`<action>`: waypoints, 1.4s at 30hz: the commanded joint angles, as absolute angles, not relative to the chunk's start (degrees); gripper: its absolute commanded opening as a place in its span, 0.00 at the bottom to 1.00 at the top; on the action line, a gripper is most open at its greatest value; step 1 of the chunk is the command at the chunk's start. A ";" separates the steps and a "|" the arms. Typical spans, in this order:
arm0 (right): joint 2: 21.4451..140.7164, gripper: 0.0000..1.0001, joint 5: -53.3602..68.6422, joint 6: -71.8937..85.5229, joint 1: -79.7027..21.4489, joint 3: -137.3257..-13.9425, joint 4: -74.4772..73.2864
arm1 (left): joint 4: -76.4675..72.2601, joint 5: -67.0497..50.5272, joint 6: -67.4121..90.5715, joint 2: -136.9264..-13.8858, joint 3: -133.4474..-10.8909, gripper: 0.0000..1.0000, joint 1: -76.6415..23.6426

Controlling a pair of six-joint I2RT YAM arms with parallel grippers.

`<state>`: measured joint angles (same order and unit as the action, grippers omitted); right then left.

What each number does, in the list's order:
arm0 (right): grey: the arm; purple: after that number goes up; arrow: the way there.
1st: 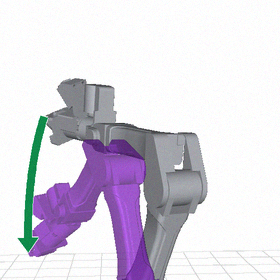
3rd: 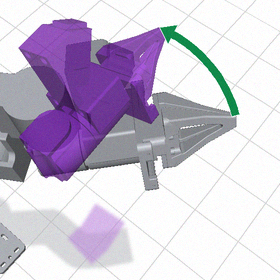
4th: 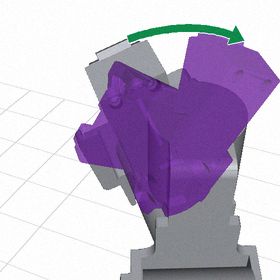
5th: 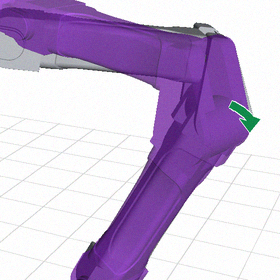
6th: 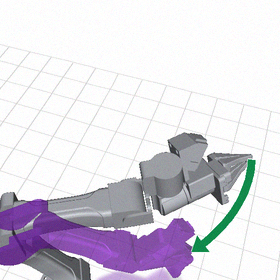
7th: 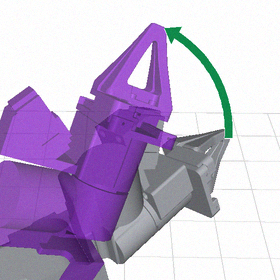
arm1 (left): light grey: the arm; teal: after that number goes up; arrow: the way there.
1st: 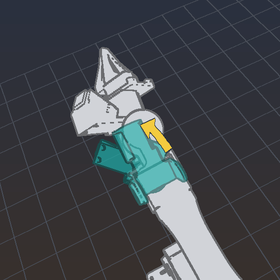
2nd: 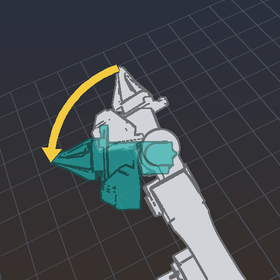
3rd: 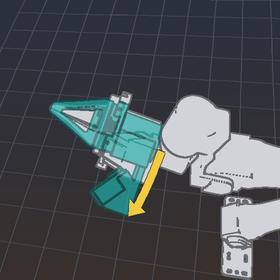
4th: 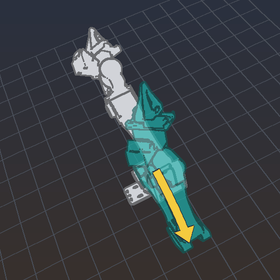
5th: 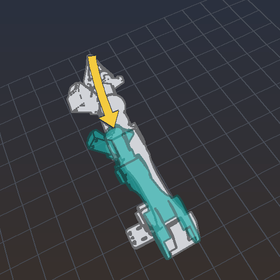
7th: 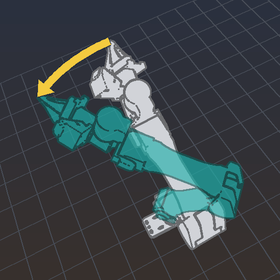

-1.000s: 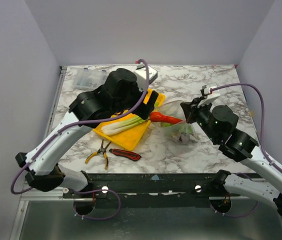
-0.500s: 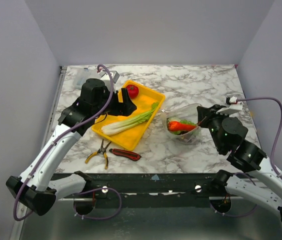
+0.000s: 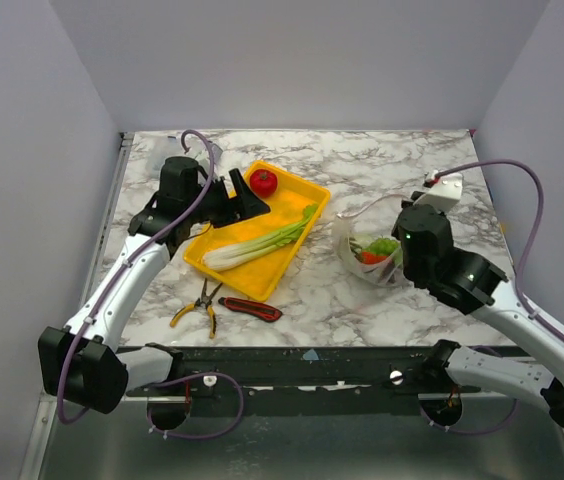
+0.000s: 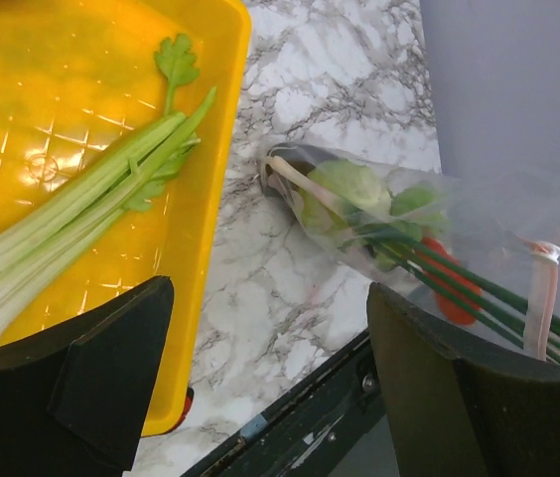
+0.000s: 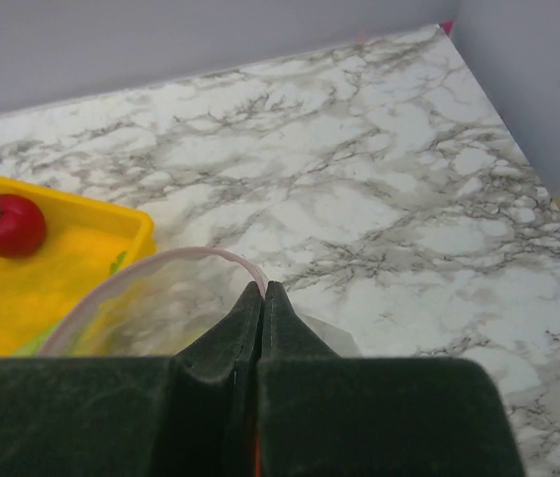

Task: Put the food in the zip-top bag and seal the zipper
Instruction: Pick up the fake vegetable from the bin.

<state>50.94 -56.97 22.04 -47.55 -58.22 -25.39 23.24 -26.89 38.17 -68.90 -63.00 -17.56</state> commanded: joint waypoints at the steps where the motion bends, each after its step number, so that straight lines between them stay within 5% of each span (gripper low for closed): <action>1: 55.40 0.01 -59.20 29.80 -47.50 -63.05 -39.96 | 18.19 -32.13 41.44 -68.68 -60.56 0.80 -17.05; 7: 51.04 0.01 -53.26 28.15 -47.55 -59.26 -34.09 | 21.90 -26.25 35.28 -71.82 -63.40 0.82 -16.61; 14: 55.90 0.01 -50.17 28.05 -47.50 -62.06 -32.98 | 29.70 -9.13 29.50 -91.74 -80.36 0.82 -16.68; 21: 54.94 0.01 -50.69 24.74 -47.46 -60.18 -27.80 | 23.10 -0.46 46.34 -103.62 -85.21 0.84 -16.67; 27: 54.54 0.01 -47.78 23.33 -47.46 -60.32 -25.31 | 8.97 5.44 64.02 -108.94 -81.50 0.99 -17.20; 39: 53.47 0.01 -46.80 20.26 -47.46 -59.29 -21.51 | 5.36 10.62 85.19 -118.56 -84.84 0.95 -18.43; 42: 53.42 0.01 -46.43 20.03 -47.42 -59.25 -21.30 | 2.89 10.99 85.93 -120.13 -84.72 0.84 -18.97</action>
<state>54.35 -47.42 21.26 -47.53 -59.66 -24.38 6.50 7.35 79.83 -117.82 -83.66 -18.17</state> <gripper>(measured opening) 0.007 0.917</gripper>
